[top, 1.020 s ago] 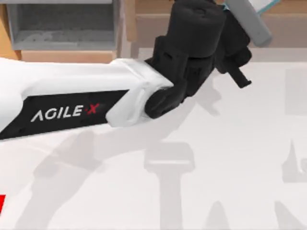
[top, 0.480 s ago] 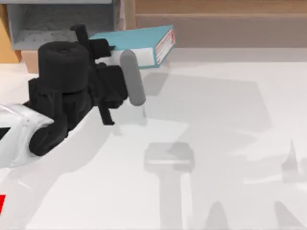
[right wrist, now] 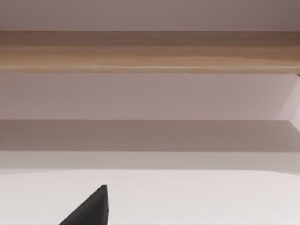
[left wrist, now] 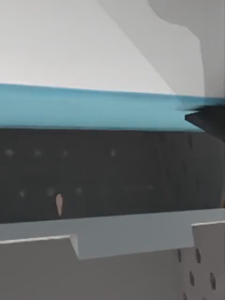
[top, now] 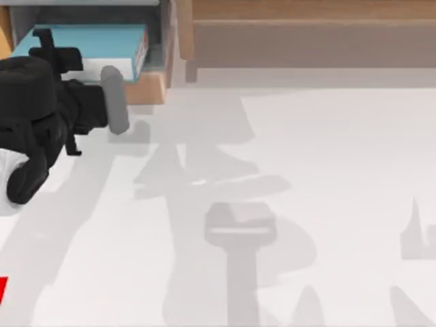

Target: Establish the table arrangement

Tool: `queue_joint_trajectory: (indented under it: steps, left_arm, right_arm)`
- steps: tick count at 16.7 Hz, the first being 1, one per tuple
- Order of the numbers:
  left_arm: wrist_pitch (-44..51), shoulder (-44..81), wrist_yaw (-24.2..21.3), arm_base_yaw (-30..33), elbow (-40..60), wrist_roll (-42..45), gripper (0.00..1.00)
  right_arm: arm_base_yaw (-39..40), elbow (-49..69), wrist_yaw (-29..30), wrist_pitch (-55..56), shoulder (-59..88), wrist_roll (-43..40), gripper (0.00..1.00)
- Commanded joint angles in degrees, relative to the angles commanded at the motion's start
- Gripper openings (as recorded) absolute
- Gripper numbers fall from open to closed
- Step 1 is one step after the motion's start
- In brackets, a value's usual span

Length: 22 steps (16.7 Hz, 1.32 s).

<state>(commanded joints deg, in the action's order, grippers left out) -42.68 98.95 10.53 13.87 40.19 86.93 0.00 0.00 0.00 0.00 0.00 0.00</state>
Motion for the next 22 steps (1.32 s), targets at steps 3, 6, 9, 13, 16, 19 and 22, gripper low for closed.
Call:
queue_joint_trajectory:
  steps: [3, 6, 9, 13, 16, 19, 22]
  left_arm:
    - [-1.6, 2.6, -0.4, -0.6, 1.9, 1.2, 0.0]
    - [-1.6, 2.6, -0.4, -0.6, 1.9, 1.2, 0.0]
    - [-1.5, 3.3, -0.5, -0.5, 2.6, 1.3, 0.0]
    - [-1.2, 6.2, -1.0, -1.0, 5.8, 1.4, 0.0]
    - [-1.0, 8.4, -1.3, -1.4, 8.4, 1.5, 0.0]
    - [-0.9, 8.6, -1.4, -1.5, 8.6, 1.4, 0.0]
    - [-0.9, 8.6, -1.4, -1.5, 8.6, 1.4, 0.15]
  right_arm:
    - [0.0, 0.0, 0.0, 0.0, 0.0, 0.0, 1.0]
    - [0.0, 0.0, 0.0, 0.0, 0.0, 0.0, 1.0]
    - [0.0, 0.0, 0.0, 0.0, 0.0, 0.0, 1.0]
    - [0.0, 0.0, 0.0, 0.0, 0.0, 0.0, 1.0]
    - [0.0, 0.0, 0.0, 0.0, 0.0, 0.0, 1.0]
    - [0.0, 0.0, 0.0, 0.0, 0.0, 0.0, 1.0]
    - [0.0, 0.0, 0.0, 0.0, 0.0, 0.0, 1.0]
